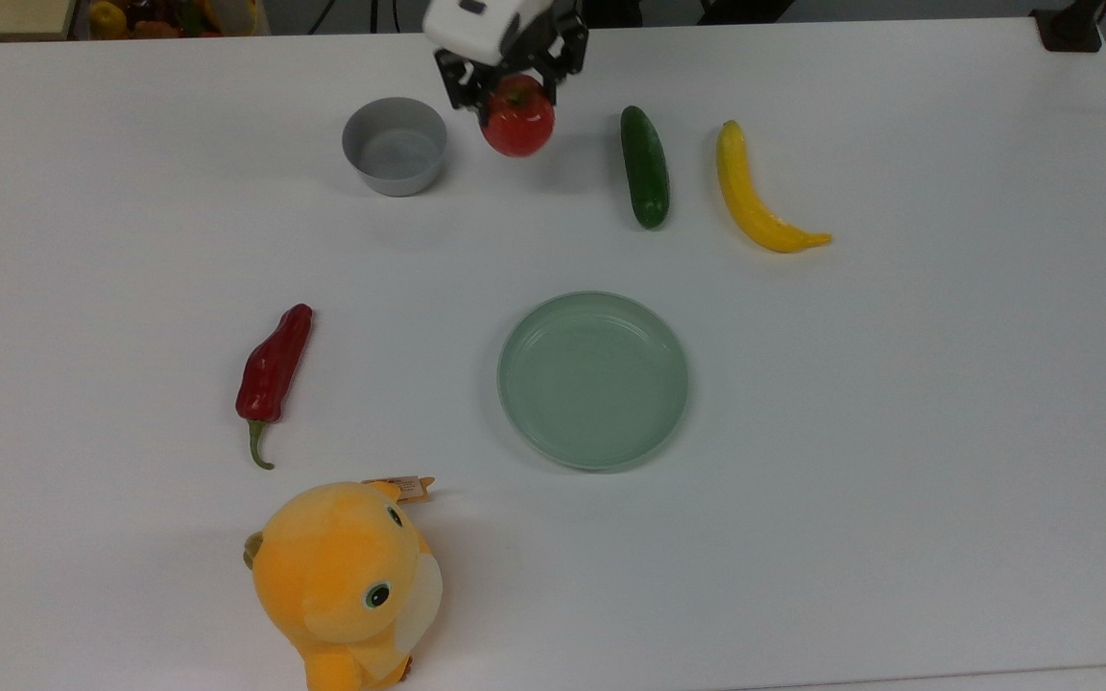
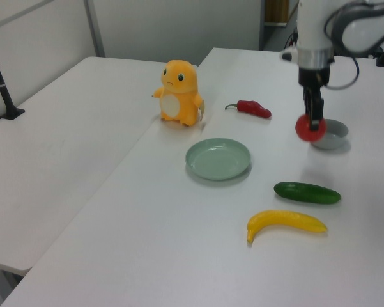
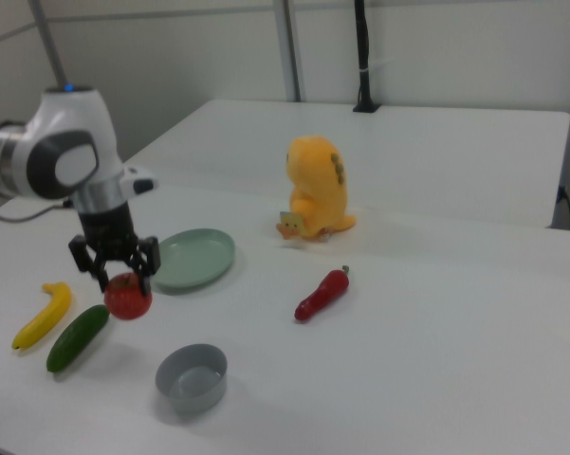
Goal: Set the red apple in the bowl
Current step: 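Lift the red apple and carry it over the grey bowl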
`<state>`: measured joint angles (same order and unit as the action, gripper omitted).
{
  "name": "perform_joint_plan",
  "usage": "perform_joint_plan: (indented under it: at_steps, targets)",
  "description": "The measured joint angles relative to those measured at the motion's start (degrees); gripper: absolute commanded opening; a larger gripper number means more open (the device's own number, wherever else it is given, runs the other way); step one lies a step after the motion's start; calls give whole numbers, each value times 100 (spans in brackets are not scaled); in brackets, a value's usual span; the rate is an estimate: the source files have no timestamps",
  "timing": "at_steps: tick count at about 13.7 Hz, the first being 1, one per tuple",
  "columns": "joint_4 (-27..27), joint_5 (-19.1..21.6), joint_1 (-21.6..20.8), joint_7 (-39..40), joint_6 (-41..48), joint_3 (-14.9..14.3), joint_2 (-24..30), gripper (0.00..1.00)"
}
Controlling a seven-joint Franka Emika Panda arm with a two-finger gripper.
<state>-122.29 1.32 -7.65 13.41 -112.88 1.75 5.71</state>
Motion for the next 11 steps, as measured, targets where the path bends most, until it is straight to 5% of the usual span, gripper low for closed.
perform_joint_plan:
  at_steps: [4,11]
  targets:
    - [657,-6,483,64,783,-21,133,37]
    - [538,-26,1124,1133,794,-363,162,37]
